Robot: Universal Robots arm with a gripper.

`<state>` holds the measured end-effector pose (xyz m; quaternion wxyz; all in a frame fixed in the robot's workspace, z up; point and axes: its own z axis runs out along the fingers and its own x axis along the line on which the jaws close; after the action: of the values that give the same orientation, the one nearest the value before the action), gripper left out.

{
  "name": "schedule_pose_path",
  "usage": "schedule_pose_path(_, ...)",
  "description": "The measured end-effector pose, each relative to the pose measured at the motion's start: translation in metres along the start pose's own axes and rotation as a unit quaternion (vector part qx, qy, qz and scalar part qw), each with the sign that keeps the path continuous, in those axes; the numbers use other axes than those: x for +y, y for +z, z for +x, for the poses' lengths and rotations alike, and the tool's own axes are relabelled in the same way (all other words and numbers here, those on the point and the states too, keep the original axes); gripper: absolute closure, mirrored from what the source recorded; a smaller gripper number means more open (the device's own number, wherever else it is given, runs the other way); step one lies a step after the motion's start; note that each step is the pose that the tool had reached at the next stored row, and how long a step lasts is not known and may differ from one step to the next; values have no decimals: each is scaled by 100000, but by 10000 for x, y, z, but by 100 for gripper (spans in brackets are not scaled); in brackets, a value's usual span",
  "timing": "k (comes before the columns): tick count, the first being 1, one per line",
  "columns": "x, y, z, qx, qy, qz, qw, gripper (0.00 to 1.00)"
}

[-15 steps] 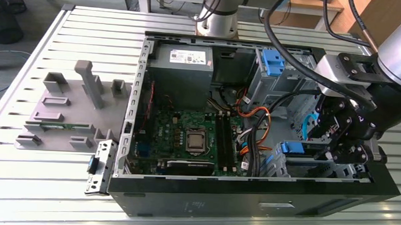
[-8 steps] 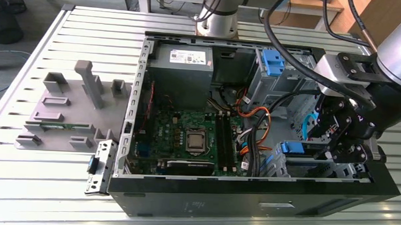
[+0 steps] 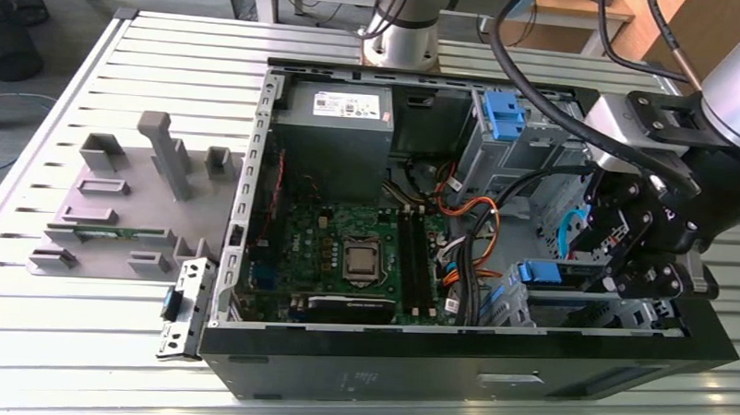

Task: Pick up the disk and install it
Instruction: 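Insert the disk into the insertion slot, then insert the first disk wire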

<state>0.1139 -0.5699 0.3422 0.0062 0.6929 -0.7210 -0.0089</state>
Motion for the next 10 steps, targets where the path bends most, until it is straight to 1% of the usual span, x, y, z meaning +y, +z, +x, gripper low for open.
schedule_pose_path(5,1,-57,0,-6,0,-1,100000,52)
schedule_pose_path(8,2,-59,0,-27,2,-2,100000,52)
schedule_pose_path(10,2,-76,0,-6,2,0,100000,52)
